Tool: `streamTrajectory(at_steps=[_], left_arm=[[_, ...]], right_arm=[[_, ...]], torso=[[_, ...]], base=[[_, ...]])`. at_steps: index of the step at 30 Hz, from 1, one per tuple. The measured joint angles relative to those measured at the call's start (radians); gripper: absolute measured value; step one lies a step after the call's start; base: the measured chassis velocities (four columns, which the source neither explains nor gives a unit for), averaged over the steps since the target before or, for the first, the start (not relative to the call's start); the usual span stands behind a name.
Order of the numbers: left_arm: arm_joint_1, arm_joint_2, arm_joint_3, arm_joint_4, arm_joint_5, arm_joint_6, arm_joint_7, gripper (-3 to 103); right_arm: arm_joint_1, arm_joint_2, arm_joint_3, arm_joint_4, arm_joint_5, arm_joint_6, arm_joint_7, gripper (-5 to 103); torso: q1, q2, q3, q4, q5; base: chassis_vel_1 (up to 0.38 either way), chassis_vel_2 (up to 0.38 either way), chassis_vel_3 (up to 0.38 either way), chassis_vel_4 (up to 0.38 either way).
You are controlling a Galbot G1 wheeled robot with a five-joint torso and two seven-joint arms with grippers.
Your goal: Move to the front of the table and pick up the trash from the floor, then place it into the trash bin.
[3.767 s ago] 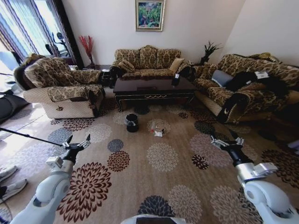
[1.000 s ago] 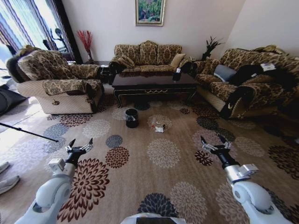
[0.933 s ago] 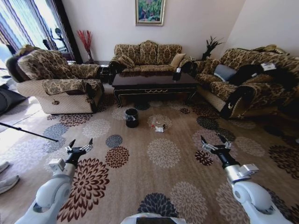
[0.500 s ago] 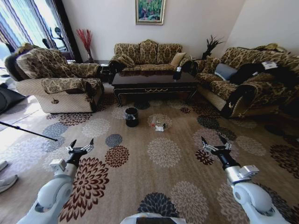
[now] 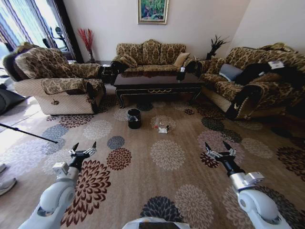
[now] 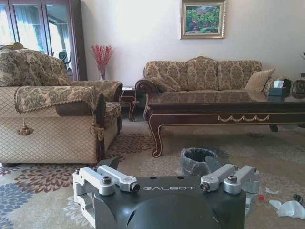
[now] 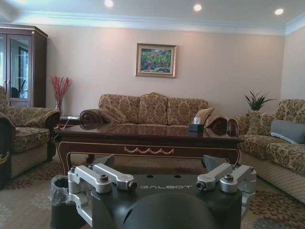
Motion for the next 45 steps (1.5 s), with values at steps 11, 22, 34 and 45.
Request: streamTrajectory(at_steps=[11, 22, 34, 45], left_arm=[[0.016, -0.009, 0.018, -0.019, 0.013, 0.0, 0.0, 100], [0.033, -0.029, 0.037, -0.043, 0.04, -0.002, 0.0, 100], [0.051, -0.031, 0.031, -0.054, 0.044, -0.008, 0.002, 100], [0.046, -0.049, 0.036, -0.053, 0.046, -0.007, -0.003, 100]], right_arm=[[0.023, -0.015, -0.02, -0.021, 0.011, -0.014, 0.026, 100], [0.012, 0.003, -0.044, -0.018, -0.006, -0.017, 0.026, 100], [-0.008, 0.02, -0.04, -0.008, -0.017, -0.015, 0.025, 100], [-0.014, 0.048, -0.047, -0.006, -0.025, -0.006, 0.022, 100]], torso=[[-0.021, -0.051, -0.03, 0.0, 0.0], [-0.04, -0.099, -0.059, 0.0, 0.0], [-0.057, -0.143, -0.086, -0.0001, -0.0001], [-0.074, -0.188, -0.114, -0.0001, 0.0]], base=[[0.0, 0.0, 0.0, 0.0], [0.0, 0.0, 0.0, 0.0], [0.0, 0.0, 0.0, 0.0], [0.0, 0.0, 0.0, 0.0]])
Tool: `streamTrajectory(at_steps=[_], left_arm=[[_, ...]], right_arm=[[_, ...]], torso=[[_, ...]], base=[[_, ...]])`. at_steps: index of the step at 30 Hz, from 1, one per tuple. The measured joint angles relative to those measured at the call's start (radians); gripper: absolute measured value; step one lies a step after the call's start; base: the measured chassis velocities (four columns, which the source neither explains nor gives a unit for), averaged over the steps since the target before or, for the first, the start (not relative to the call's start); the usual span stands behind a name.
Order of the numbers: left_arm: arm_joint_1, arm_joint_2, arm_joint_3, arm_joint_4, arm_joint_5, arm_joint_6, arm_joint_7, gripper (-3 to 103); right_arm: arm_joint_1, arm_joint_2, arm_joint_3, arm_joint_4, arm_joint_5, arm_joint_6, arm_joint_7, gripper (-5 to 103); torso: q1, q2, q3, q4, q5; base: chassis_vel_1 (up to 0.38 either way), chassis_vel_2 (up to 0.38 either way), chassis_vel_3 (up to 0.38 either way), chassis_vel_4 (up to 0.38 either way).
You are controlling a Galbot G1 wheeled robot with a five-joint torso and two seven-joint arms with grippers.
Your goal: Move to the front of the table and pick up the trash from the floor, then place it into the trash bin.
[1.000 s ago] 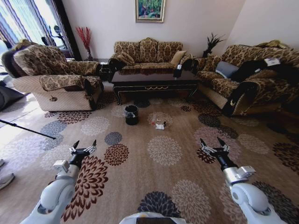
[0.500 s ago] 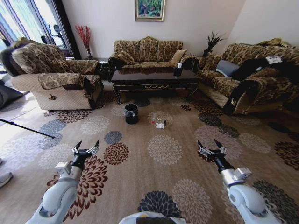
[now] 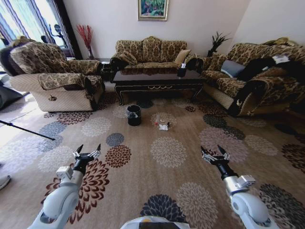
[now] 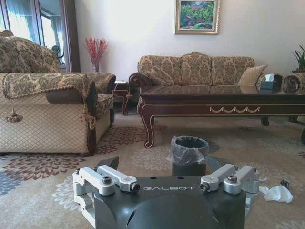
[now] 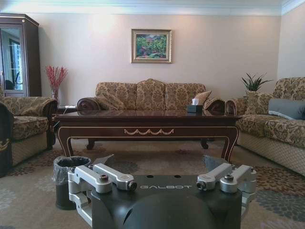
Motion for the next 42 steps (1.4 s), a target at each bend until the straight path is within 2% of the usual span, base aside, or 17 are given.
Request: streamTrajectory(at_steps=[22, 42], left_arm=[[0.01, -0.004, -0.005, 0.006, -0.005, -0.006, 0.005, 100], [0.011, -0.02, 0.021, 0.006, 0.004, -0.008, 0.005, 100]], right_arm=[[0.008, 0.05, -0.01, -0.011, -0.007, 0.007, -0.013, 100], [0.002, 0.049, -0.023, -0.026, -0.045, 0.028, -0.014, 100]], torso=[[-0.032, -0.092, -0.06, -0.0001, 0.0], [-0.059, -0.166, -0.107, 0.0, 0.0]], base=[[0.0, 0.0, 0.0, 0.0], [0.0, 0.0, 0.0, 0.0]])
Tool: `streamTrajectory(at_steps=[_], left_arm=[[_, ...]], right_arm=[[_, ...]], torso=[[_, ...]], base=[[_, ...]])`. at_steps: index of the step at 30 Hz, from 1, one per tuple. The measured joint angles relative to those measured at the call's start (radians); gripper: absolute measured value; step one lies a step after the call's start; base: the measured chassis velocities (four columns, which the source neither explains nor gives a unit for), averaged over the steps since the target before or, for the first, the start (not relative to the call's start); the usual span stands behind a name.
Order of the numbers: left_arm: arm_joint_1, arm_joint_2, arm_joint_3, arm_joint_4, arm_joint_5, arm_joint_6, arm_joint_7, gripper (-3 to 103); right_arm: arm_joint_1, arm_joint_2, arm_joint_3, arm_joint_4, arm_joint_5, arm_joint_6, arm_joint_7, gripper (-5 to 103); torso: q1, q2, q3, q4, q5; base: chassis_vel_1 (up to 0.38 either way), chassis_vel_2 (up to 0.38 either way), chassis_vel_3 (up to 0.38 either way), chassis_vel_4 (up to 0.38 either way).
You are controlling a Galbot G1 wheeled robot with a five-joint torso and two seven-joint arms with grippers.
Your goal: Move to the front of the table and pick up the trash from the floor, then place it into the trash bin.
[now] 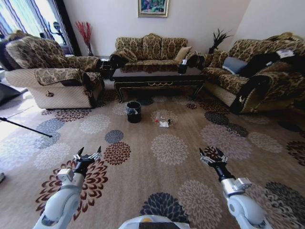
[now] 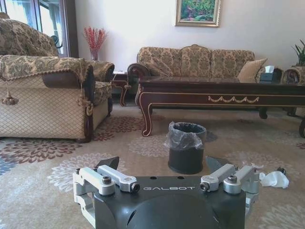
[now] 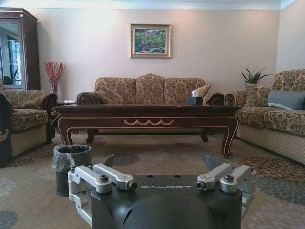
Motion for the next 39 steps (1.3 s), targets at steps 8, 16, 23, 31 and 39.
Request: streamTrajectory(at_steps=[8, 16, 23, 31, 39], left_arm=[[-0.001, 0.013, 0.007, 0.002, 0.008, -0.001, 0.003, 100], [-0.005, 0.015, 0.003, -0.001, -0.012, 0.002, -0.004, 100], [0.001, 0.016, 0.003, -0.005, -0.017, 0.002, -0.004, 100], [0.004, 0.017, 0.014, -0.008, -0.009, 0.0, -0.002, 100], [0.011, 0.014, 0.013, -0.016, -0.038, 0.0, -0.007, 100]], right_arm=[[0.0, 0.023, -0.005, -0.006, 0.0, 0.002, -0.001, 100], [0.001, 0.028, -0.007, -0.007, 0.002, 0.009, -0.009, 100], [0.003, 0.01, -0.006, -0.014, 0.0, 0.019, -0.011, 100], [-0.005, -0.009, 0.017, 0.002, 0.003, 0.02, -0.009, 100], [-0.019, 0.005, 0.028, 0.007, 0.002, 0.021, -0.012, 100]], torso=[[-0.01, -0.035, -0.025, -0.0001, 0.0001], [-0.017, -0.066, -0.049, -0.0001, 0.0001], [-0.025, -0.089, -0.063, -0.0001, 0.0002], [-0.035, -0.125, -0.09, 0.0, 0.0001], [-0.041, -0.156, -0.115, -0.0001, 0.0]], base=[[0.0, 0.0, 0.0, 0.0], [0.0, 0.0, 0.0, 0.0], [0.0, 0.0, 0.0, 0.0], [0.0, 0.0, 0.0, 0.0], [0.0, 0.0, 0.0, 0.0]])
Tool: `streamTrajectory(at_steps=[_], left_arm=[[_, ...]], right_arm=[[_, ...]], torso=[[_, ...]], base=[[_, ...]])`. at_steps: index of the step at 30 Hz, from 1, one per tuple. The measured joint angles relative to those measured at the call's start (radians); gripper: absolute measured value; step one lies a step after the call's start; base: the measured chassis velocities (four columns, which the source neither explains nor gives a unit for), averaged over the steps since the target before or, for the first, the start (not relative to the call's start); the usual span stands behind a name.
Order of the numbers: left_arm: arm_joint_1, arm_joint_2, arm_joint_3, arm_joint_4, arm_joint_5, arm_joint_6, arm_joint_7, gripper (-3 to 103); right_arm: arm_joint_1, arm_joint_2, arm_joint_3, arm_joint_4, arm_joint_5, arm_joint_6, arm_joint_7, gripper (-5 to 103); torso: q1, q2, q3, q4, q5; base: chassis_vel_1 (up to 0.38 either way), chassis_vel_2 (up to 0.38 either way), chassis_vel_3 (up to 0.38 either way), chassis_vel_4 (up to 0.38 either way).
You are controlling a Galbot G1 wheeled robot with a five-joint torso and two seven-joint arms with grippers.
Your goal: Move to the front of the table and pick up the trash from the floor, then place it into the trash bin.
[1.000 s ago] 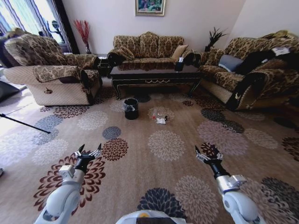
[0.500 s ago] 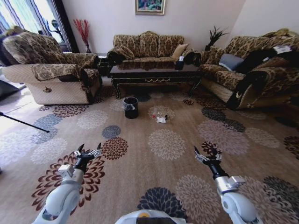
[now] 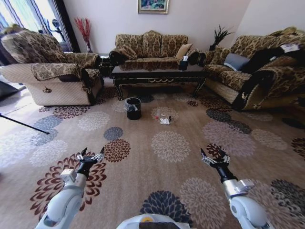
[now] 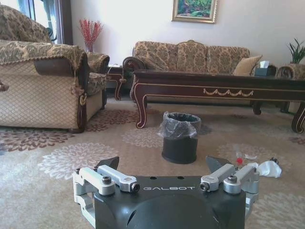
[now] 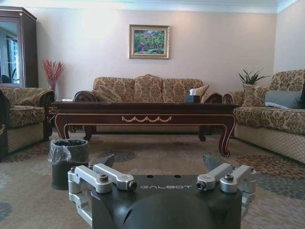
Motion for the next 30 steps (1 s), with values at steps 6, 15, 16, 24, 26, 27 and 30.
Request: streamTrajectory(at_steps=[6, 15, 16, 24, 26, 27, 30], left_arm=[[0.006, -0.003, -0.003, 0.0, 0.023, -0.005, 0.0, 100], [0.003, 0.016, -0.007, 0.001, 0.025, -0.007, 0.001, 100], [0.003, 0.016, -0.007, 0.001, 0.025, -0.007, 0.001, 100], [-0.019, 0.023, -0.014, 0.014, 0.024, -0.005, 0.0, 100], [-0.02, 0.026, -0.018, 0.015, 0.02, -0.004, 0.0, 100], [-0.02, 0.027, -0.02, 0.017, 0.019, -0.004, -0.001, 100], [-0.019, 0.022, -0.019, 0.019, 0.018, -0.004, -0.008, 100]], right_arm=[[0.004, 0.006, 0.0, 0.003, 0.003, 0.002, 0.006, 100], [-0.005, 0.005, 0.01, 0.0, 0.006, 0.007, -0.001, 100], [-0.005, 0.005, 0.01, 0.0, 0.006, 0.007, -0.001, 100], [0.005, 0.01, 0.007, -0.012, 0.007, 0.007, 0.01, 100], [0.007, 0.01, 0.006, -0.013, 0.007, 0.007, 0.009, 100], [0.008, 0.011, 0.006, -0.015, 0.006, 0.007, 0.005, 100], [0.016, 0.013, 0.007, -0.019, 0.006, 0.007, 0.002, 100]], torso=[[-0.004, -0.023, -0.019, 0.0, 0.0], [-0.011, -0.057, -0.046, 0.0, 0.0], [-0.011, -0.057, -0.046, 0.0, 0.0], [-0.013, -0.092, -0.079, 0.0, 0.0], [-0.015, -0.097, -0.083, 0.0, 0.0001], [-0.015, -0.103, -0.087, 0.0, 0.0], [-0.016, -0.117, -0.101, 0.0, 0.0]], base=[[0.0, 0.0, 0.0, 0.0], [0.0, 0.0, 0.0, 0.0], [0.0, 0.0, 0.0, 0.0], [0.0, 0.0, 0.0, 0.0], [0.0, 0.0, 0.0, 0.0], [0.0, 0.0, 0.0, 0.0], [0.0, 0.0, 0.0, 0.0]])
